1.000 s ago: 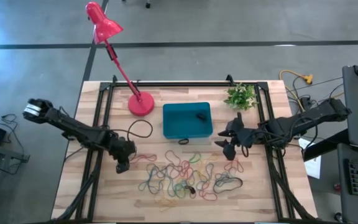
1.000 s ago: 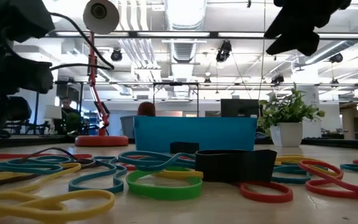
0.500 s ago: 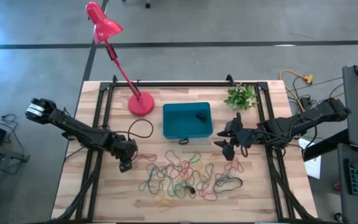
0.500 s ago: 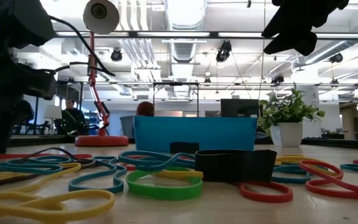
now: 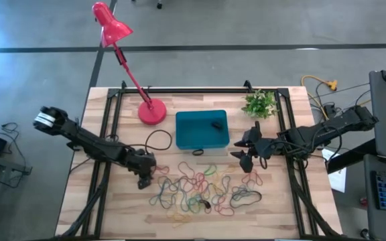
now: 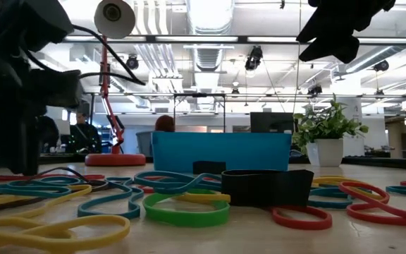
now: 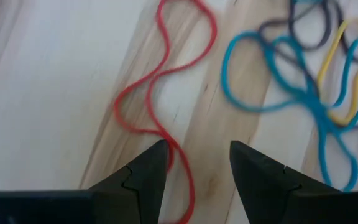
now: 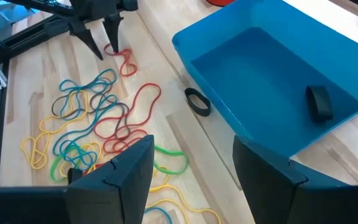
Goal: Pick and place rubber bands into bin
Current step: Put the red rubber band into the blue bin
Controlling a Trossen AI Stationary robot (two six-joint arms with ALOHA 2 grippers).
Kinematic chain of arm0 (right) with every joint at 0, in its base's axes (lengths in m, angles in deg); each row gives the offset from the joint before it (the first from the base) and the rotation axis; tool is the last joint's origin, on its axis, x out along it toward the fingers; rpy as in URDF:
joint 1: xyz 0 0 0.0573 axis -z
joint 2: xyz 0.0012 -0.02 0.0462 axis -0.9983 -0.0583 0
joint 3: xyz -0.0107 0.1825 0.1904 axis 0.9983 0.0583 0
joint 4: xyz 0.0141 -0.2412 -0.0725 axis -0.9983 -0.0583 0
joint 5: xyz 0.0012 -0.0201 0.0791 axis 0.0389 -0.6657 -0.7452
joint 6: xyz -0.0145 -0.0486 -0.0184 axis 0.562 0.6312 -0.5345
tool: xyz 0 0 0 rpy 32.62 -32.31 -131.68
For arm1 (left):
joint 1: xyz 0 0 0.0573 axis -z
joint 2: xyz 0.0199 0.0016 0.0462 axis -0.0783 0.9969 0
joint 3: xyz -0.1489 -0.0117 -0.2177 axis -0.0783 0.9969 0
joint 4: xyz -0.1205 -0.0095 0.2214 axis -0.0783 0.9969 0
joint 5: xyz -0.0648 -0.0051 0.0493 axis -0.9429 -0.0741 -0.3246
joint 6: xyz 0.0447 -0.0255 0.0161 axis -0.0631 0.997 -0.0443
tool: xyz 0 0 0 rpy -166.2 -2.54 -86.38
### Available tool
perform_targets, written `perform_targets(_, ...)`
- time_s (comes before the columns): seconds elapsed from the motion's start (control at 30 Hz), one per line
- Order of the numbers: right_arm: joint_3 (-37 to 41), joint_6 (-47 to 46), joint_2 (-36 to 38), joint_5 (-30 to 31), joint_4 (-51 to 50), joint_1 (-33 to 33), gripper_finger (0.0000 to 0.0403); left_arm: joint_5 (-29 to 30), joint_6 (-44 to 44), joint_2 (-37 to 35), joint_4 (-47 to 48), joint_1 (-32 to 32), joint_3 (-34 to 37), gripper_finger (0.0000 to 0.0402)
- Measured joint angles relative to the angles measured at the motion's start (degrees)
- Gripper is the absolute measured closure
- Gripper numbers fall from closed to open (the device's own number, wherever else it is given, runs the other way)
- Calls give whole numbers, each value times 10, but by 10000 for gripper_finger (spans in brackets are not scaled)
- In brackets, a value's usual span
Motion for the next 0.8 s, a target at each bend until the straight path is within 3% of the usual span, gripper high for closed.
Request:
perform_targets(0.23,0,-5,0,0,3,0,197,42,0,72,-41,1,-17,240)
perform_targets(0.47,1,-7,0,0,7,0,197,120,3,89,-47,1,-21,242)
perform_targets(0.57,1,-7,0,0,7,0,197,165,3,90,-36,0,-20,256)
perform_targets(0.8,1,-7,0,0,8,0,197,177,2,90,-33,-1,-17,312)
